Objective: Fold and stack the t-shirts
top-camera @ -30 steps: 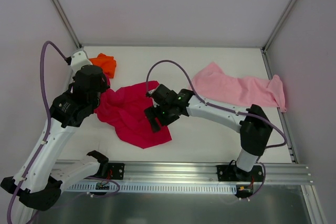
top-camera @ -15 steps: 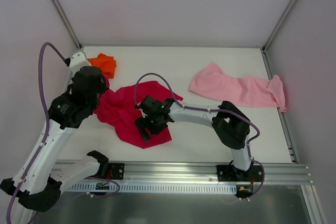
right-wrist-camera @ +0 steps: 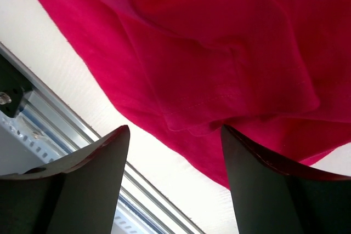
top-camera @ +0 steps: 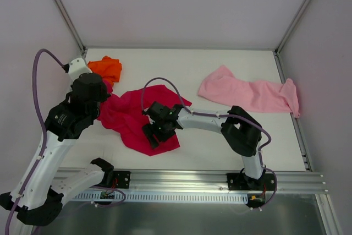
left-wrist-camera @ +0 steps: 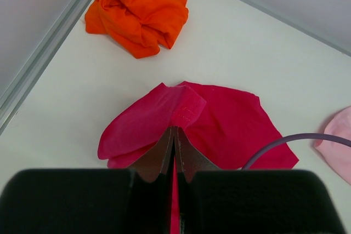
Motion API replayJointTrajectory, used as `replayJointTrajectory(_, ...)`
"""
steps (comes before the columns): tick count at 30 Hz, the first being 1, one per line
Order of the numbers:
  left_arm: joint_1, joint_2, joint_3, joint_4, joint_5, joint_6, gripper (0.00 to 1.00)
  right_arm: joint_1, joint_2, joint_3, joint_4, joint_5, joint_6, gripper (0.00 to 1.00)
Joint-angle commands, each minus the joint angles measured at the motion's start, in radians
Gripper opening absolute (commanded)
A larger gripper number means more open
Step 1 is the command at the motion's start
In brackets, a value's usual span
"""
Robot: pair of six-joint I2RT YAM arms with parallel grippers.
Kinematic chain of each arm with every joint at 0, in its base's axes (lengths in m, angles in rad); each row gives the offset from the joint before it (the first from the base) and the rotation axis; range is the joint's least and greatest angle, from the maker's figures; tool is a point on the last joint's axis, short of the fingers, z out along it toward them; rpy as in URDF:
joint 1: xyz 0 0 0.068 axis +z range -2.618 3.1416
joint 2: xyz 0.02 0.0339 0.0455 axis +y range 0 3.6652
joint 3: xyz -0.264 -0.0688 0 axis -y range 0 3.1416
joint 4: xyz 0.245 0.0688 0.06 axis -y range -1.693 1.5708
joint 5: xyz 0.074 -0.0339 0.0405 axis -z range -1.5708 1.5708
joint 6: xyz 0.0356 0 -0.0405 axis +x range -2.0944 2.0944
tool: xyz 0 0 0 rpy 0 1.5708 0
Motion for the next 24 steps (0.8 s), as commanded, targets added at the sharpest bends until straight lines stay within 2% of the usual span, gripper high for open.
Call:
replayJointTrajectory(1,-0.007,-0.021,0.019,-0.010,-0.040,0.009,0.00,0.000,0.007,-0.020,0.007,0.037,-0.008,0.72)
replayJointTrajectory(11,-0.007,-0.033,0.014,-0.031,-0.031,0.001,0.00,-0.002,0.007,-0.044,0.013,0.057,-0.005,0.67)
replayJointTrajectory(24,-0.007,-0.038,-0.010,-0.041,-0.009,-0.025,0.00,-0.020,0.006,0.031,-0.014,0.040,-0.010,0.68)
